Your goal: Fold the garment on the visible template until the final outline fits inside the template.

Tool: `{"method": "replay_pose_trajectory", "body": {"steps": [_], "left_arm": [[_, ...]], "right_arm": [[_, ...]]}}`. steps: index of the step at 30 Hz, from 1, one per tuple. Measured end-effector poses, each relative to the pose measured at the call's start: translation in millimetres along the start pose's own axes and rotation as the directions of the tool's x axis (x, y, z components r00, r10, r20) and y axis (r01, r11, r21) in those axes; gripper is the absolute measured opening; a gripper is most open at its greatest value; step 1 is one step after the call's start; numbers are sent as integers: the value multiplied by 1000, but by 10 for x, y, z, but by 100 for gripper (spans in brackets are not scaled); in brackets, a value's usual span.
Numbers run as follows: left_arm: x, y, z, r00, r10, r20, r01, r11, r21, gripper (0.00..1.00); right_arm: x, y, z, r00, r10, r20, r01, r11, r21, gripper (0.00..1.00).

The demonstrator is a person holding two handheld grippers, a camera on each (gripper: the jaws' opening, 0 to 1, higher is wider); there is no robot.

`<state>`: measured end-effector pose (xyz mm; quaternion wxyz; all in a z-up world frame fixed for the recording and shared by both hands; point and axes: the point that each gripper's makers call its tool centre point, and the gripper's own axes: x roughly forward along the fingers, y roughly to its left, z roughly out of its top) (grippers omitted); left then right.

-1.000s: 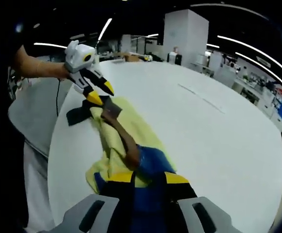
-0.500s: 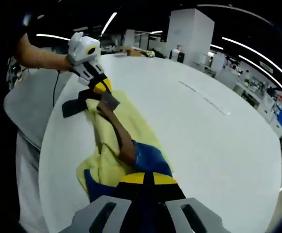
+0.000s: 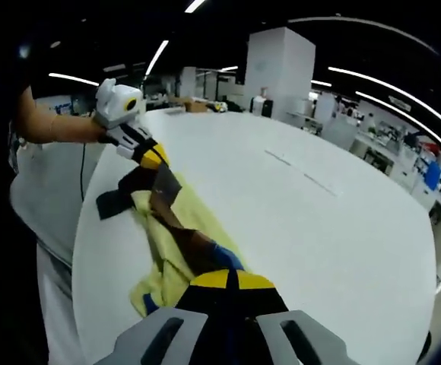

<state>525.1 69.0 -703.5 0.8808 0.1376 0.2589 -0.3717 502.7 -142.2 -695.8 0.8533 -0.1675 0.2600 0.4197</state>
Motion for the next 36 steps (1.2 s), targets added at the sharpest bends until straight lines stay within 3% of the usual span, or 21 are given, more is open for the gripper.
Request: {"method": "replay_pose_trajectory", "body": {"steps": [7, 11, 16, 25, 28, 30, 35, 36], "left_arm": [[-186, 152, 294, 992, 55, 111, -43, 993, -106, 0], [-309, 254, 528, 976, 85, 200, -49, 983, -180, 0], [-360, 324, 771, 957, 119, 266, -70, 980, -188, 0], [-276, 525, 1190, 927, 162, 339, -104, 978, -182, 0], [-233, 669, 1394, 901, 191, 391, -130, 976, -176, 0], [-167, 746, 1450, 891, 204, 406, -135, 972, -192, 0], [-14, 912, 1488, 884, 243, 400, -163, 961, -224, 0], [13, 951, 1521, 878, 253, 407, -170, 959, -228, 0]], "right_arm": [[-115, -79, 284, 996, -54, 75, 54, 999, 3, 0], [-180, -169, 476, 989, -94, 118, 94, 996, 5, 0], [-218, -279, 669, 978, -133, 161, 131, 991, 22, 0], [-205, -629, 927, 954, -233, 190, 226, 972, 57, 0], [-194, -765, 1044, 941, -266, 210, 256, 964, 75, 0], [-162, -836, 1103, 935, -283, 212, 272, 959, 80, 0], [-47, -1001, 1226, 924, -320, 210, 313, 947, 66, 0], [-24, -1070, 1266, 915, -342, 213, 335, 940, 68, 0]]}}
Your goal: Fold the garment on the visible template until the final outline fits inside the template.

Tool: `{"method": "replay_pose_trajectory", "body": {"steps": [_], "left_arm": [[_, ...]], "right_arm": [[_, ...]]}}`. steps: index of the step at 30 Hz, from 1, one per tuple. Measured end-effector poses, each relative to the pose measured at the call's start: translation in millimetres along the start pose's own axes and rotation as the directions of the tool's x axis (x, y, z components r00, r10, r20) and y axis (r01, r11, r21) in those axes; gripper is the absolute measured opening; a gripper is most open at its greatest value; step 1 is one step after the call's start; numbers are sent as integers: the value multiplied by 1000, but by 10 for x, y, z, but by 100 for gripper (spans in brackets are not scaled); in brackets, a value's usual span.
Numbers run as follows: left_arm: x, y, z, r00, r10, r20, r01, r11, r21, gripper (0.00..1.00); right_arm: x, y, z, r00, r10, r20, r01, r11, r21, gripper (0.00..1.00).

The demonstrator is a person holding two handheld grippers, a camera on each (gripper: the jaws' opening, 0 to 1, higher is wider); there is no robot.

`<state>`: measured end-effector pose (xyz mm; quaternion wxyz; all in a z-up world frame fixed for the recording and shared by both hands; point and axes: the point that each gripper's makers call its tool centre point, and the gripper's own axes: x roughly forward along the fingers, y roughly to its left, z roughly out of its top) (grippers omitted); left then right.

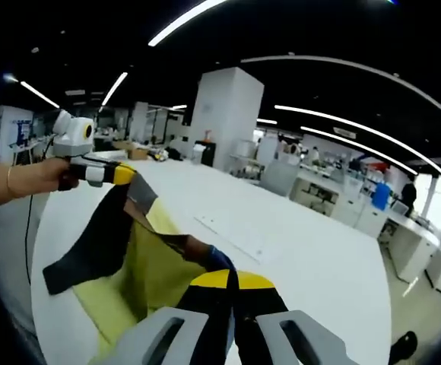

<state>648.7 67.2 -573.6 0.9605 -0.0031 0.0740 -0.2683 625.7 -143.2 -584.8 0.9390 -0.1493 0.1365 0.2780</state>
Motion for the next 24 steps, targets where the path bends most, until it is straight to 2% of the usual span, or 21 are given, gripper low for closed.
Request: {"method": "replay_pose_trajectory", "body": {"steps": [3, 6, 12, 13, 14, 15, 16, 17, 18, 19, 20, 21, 24], "left_arm": [[111, 54, 44, 1000, 27, 16, -27, 999, 25, 0], [229, 111, 24, 999, 37, 12, -37, 999, 15, 0], [497, 282, -30, 998, 59, 9, -60, 998, 35, 0], [527, 324, -121, 998, 68, -12, -67, 997, 22, 0], [586, 381, -144, 997, 76, -16, -76, 997, 35, 0], [622, 407, -177, 997, 79, -23, -78, 996, 36, 0], [681, 446, -246, 996, 85, -38, -83, 996, 45, 0], [698, 462, -275, 995, 89, -47, -86, 995, 49, 0], [742, 512, -354, 992, 104, -71, -100, 993, 63, 0], [769, 540, -390, 991, 110, -77, -103, 990, 92, 0], [804, 583, -445, 988, 126, -91, -117, 988, 99, 0], [839, 599, -467, 988, 124, -87, -116, 989, 93, 0], [920, 716, -518, 987, 140, -76, -135, 988, 68, 0]], "right_arm": [[118, -102, 53, 999, -35, 6, 35, 999, -10, 0], [256, -192, 96, 998, -58, 17, 58, 998, 2, 0], [551, -448, 17, 989, -144, -21, 144, 990, -7, 0], [309, -351, 7, 990, -139, -28, 140, 990, 14, 0], [301, -358, -5, 989, -147, -33, 148, 989, 23, 0], [539, -649, -59, 974, -225, -36, 225, 974, -14, 0], [557, -670, -68, 971, -234, -37, 234, 972, -13, 0], [753, -676, -111, 975, -219, -27, 220, 976, 10, 0], [838, -687, -166, 975, -220, -40, 221, 975, 11, 0], [966, -651, -178, 982, -185, -31, 185, 983, -4, 0], [1008, -649, -222, 981, -189, -42, 190, 982, 7, 0], [1004, -676, -316, 973, -218, -82, 219, 976, 9, 0], [1161, -592, -495, 969, -213, -128, 219, 975, 37, 0]]}}
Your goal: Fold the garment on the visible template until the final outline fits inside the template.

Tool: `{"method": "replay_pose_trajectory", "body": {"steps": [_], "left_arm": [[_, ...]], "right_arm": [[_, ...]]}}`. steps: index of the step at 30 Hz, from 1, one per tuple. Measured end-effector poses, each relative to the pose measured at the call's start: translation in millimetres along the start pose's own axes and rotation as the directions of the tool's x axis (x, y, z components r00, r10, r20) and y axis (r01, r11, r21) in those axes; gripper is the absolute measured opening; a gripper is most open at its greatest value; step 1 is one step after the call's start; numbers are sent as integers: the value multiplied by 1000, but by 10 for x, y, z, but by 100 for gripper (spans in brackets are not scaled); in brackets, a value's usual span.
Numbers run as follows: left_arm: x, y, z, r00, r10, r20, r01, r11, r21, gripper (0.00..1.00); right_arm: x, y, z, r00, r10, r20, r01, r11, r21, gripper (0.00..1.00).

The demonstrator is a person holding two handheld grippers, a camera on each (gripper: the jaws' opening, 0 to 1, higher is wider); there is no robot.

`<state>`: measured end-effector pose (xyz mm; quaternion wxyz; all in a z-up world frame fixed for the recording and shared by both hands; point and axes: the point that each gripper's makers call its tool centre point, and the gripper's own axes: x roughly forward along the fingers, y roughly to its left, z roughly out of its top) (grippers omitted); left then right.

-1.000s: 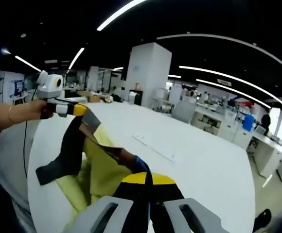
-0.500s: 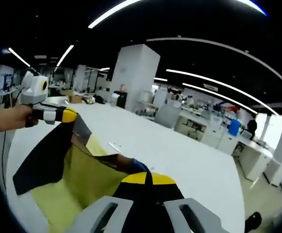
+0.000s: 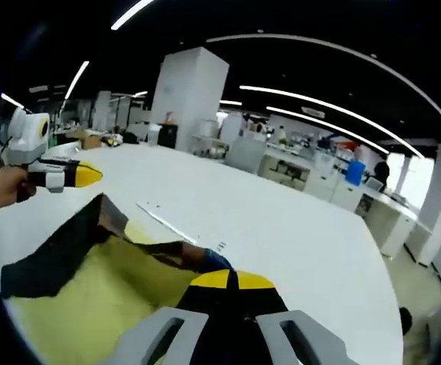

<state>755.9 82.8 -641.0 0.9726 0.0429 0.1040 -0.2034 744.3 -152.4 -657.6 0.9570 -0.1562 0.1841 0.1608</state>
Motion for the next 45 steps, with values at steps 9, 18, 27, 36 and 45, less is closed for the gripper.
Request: {"method": "replay_pose_trajectory", "body": {"steps": [9, 18, 27, 36, 45], "left_arm": [[231, -37, -483, 991, -31, -127, 39, 997, 60, 0], [268, 93, -711, 982, -21, -187, 26, 999, 22, 0], [129, 131, -702, 976, -39, -214, 43, 999, 18, 26], [-101, -3, -690, 959, -108, -264, 127, 990, 56, 51], [-421, -145, -668, 943, -161, -290, 186, 981, 61, 68]], "right_arm": [[373, 80, -421, 991, 22, -132, -16, 999, 49, 0], [523, -8, -623, 980, 42, -195, -30, 997, 64, 0], [456, 97, -609, 969, 124, -215, -84, 979, 186, 25], [148, 238, -548, 945, 223, -237, -166, 957, 239, 66], [-200, 254, -543, 930, 280, -237, -215, 940, 264, 81]]}}
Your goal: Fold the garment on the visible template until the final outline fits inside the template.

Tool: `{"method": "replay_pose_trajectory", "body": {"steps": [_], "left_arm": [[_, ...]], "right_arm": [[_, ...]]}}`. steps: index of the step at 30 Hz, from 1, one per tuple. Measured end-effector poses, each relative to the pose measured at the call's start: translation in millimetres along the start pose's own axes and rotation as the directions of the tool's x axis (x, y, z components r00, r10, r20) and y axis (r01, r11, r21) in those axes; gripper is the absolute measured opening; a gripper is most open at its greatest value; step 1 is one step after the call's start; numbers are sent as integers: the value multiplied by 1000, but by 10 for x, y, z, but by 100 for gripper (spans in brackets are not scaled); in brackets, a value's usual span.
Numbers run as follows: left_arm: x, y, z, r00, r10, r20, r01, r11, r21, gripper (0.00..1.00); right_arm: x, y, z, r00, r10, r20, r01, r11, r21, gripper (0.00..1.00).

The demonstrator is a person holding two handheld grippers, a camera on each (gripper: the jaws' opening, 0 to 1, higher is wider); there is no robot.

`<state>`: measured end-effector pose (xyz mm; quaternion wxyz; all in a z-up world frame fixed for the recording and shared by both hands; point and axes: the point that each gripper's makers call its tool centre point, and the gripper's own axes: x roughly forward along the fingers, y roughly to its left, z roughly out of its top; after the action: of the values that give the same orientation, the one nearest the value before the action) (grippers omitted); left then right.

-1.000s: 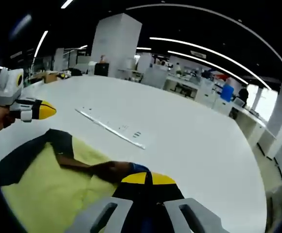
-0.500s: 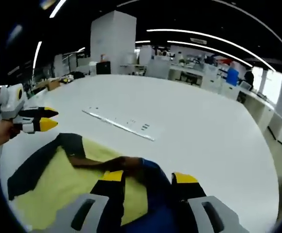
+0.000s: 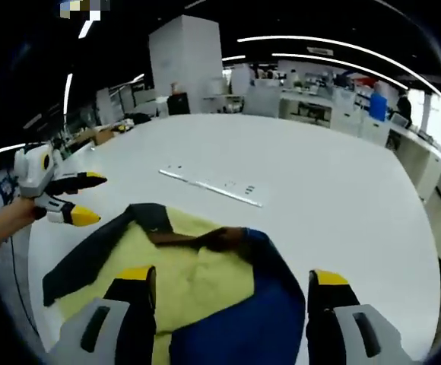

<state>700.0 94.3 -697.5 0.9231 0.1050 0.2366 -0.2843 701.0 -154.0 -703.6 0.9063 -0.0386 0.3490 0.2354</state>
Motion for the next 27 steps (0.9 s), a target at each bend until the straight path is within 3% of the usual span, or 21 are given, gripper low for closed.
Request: {"method": "replay_pose_trajectory", "body": {"steps": [3, 7, 11, 15, 27], "left_arm": [[-112, -45, -22, 1000, -20, 10, 20, 1000, -8, 71], [-279, -66, -141, 1000, -25, -18, 26, 1000, 17, 73], [-439, -87, -216, 999, -37, -11, 37, 999, -14, 74], [-599, -111, -346, 998, -51, -27, 50, 998, -47, 73], [-1009, -190, -719, 996, -44, -83, 40, 998, -46, 64]], "right_arm": [[-119, 7, -101, 1000, 4, -7, -4, 1000, 23, 81], [-286, 17, -253, 1000, 3, -19, -3, 1000, 27, 80], [-440, 36, -401, 999, 10, -34, -9, 999, 32, 78], [-556, 36, -521, 999, 5, -44, -4, 1000, 29, 75], [-834, 52, -1000, 995, 6, -100, -4, 1000, 25, 67]]}}
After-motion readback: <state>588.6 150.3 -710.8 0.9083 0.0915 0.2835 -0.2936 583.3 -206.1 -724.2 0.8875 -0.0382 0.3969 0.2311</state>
